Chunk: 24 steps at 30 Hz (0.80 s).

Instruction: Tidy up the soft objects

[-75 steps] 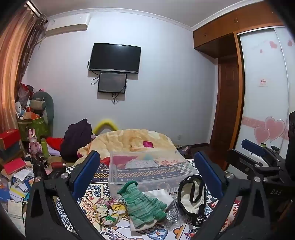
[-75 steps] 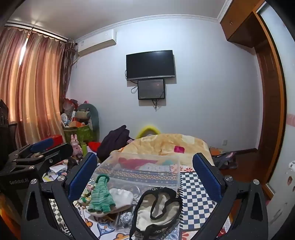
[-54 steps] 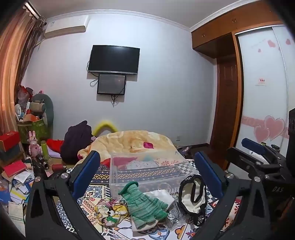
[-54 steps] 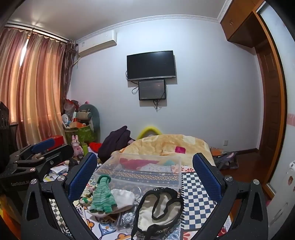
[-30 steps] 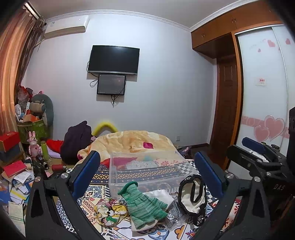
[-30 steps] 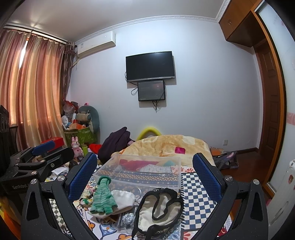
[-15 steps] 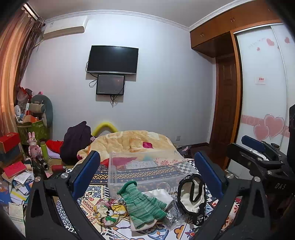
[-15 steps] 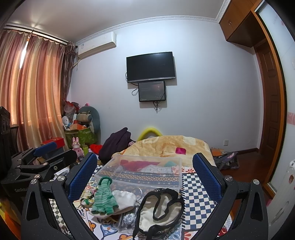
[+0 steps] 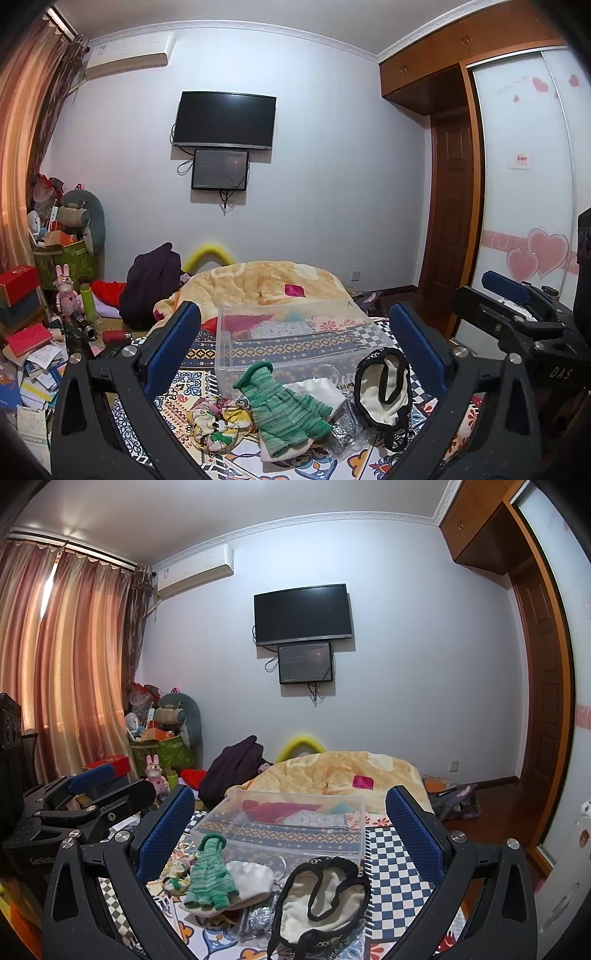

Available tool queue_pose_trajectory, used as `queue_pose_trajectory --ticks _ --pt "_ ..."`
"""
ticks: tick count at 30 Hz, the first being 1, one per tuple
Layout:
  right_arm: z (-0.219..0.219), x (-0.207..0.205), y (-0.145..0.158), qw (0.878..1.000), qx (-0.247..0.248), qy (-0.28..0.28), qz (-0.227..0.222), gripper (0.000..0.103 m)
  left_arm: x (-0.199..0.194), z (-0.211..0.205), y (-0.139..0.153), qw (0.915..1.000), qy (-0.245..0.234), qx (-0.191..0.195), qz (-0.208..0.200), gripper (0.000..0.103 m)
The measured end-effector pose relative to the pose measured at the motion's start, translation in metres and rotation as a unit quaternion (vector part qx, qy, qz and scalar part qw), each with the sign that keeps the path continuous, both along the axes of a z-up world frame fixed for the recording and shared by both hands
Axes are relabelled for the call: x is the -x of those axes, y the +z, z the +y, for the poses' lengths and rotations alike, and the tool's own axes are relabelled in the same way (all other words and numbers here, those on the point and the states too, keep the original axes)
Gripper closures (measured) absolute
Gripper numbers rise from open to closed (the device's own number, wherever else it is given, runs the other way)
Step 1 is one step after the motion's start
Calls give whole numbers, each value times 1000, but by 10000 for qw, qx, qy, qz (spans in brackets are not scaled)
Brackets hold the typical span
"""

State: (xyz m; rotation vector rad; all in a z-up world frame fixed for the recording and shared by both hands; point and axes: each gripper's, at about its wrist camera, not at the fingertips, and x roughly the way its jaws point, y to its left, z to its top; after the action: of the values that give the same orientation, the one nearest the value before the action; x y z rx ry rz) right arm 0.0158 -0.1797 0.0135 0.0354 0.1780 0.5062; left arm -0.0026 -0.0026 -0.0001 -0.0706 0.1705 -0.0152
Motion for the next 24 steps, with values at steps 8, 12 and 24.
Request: queue_pose_trajectory --ticks 8,12,24 --pt "0 1 0 10000 -9 13 5 0 0 0 0 10000 -20 14 1 0" --pt "0 0 -1 10000 4 0 8 0 0 -1 0 10000 -5 -8 19 0" --pt "-5 -33 -30 9976 230 -173 622 0 -33 1 -41 9969 -296 89 729 0"
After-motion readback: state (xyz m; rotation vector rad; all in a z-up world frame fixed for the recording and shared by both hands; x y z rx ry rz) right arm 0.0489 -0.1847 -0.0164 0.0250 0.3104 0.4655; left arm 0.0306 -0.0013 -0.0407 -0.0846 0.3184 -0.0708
